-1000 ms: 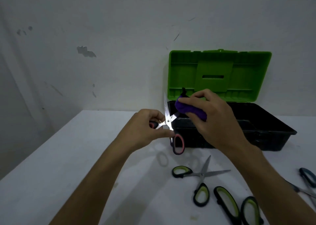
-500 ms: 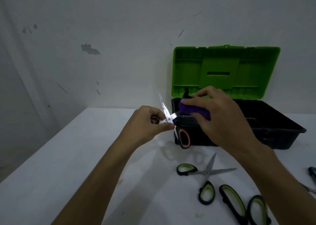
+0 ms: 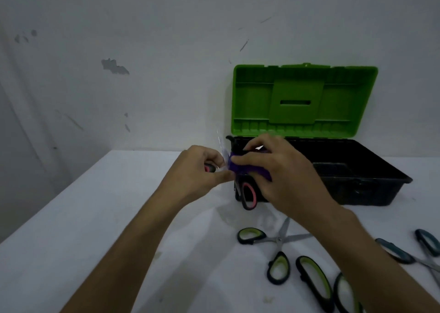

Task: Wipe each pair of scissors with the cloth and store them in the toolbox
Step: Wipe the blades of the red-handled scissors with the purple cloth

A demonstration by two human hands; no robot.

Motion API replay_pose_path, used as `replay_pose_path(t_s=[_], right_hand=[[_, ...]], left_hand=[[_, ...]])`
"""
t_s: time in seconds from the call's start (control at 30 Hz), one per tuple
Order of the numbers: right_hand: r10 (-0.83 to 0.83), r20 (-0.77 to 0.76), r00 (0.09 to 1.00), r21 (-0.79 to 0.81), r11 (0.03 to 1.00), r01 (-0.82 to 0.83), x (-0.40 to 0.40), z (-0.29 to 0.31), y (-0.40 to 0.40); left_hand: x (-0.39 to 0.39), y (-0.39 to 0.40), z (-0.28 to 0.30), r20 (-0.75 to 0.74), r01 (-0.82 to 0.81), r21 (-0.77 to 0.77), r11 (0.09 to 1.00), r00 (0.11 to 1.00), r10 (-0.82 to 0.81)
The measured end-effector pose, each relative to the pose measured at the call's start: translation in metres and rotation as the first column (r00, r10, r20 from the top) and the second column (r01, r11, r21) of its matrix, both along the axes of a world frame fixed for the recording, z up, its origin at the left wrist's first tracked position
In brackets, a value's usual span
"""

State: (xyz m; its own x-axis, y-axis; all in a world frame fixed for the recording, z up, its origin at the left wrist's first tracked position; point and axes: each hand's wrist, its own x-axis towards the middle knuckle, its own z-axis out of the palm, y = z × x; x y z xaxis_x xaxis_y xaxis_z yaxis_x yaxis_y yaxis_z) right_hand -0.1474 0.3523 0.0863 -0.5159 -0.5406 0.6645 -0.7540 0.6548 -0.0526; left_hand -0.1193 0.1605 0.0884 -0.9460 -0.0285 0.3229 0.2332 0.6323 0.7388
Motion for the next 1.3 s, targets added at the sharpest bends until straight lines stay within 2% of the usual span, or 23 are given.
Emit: replay_pose_path(t_s=[0.07, 0.2, 0.3, 0.4, 0.5, 0.67, 0.73, 0.8, 0.9, 0.97, 1.13, 1.2, 1.3], right_hand=[[-0.027, 0.019, 0.999, -0.048, 0.998, 0.028, -0.006, -0.003, 0.003], [-0.242, 0.054, 0.969, -0.128, 0.961, 0.247, -0.014, 0.014, 0.028], [-0.193, 0.052, 0.98, -0.152, 0.968, 0.199, -0.002, 0.037, 0.033], [-0.078, 0.074, 0.994, -0.056, 0.995, 0.082, 0.013, 0.038, 0.015], [-0.036, 0.073, 0.997, 0.053, 0.998, 0.032, 0.015, 0.015, 0.0], [-0.139, -0.065, 0.988, 0.123, 0.982, 0.147, -0.002, 0.003, 0.002], [-0.216, -0.091, 0.972, 0.076, 0.972, 0.223, -0.004, 0.009, 0.008], [-0.208, -0.054, 0.977, -0.007, 0.978, 0.208, -0.003, 0.015, 0.011], [0.001, 0.106, 0.994, -0.063, 0.998, 0.006, 0.003, 0.012, 0.001], [0.051, 0.147, 0.988, -0.097, 0.995, -0.037, 0.0, 0.004, -0.002], [-0.215, 0.179, 0.96, -0.192, 0.95, 0.248, -0.027, 0.004, 0.031], [-0.238, 0.136, 0.962, -0.269, 0.925, 0.267, -0.028, 0.009, 0.038], [-0.188, 0.026, 0.982, -0.411, 0.893, 0.182, -0.019, 0.024, 0.037]], left_hand=[[0.002, -0.003, 0.002, -0.036, -0.01, 0.002, 1.0, 0.999, 0.01], [-0.001, -0.009, 0.002, -0.002, 0.004, 0.04, 0.999, 1.0, -0.004], [-0.004, -0.008, -0.001, 0.098, 0.006, 0.105, 0.994, 0.995, -0.016], [-0.003, -0.004, -0.001, 0.122, 0.01, 0.113, 0.994, 0.992, -0.023], [-0.001, -0.001, 0.001, 0.088, 0.013, 0.11, 0.994, 0.996, -0.023], [0.0, 0.001, -0.003, 0.078, 0.001, 0.08, 0.997, 0.997, -0.008], [0.0, -0.002, 0.0, 0.126, 0.013, 0.124, 0.992, 0.992, -0.028], [0.0, -0.004, 0.003, 0.151, 0.006, 0.151, 0.988, 0.988, -0.029], [0.002, -0.003, 0.006, 0.113, -0.01, 0.146, 0.989, 0.994, -0.007], [0.004, -0.004, 0.007, 0.064, -0.009, 0.108, 0.994, 0.998, 0.002], [0.006, -0.002, 0.003, 0.041, 0.031, 0.142, 0.989, 0.998, -0.037], [0.004, 0.005, 0.003, -0.002, 0.023, 0.14, 0.99, 1.0, -0.023], [0.001, 0.011, 0.003, -0.018, -0.004, 0.109, 0.994, 1.0, 0.006]])
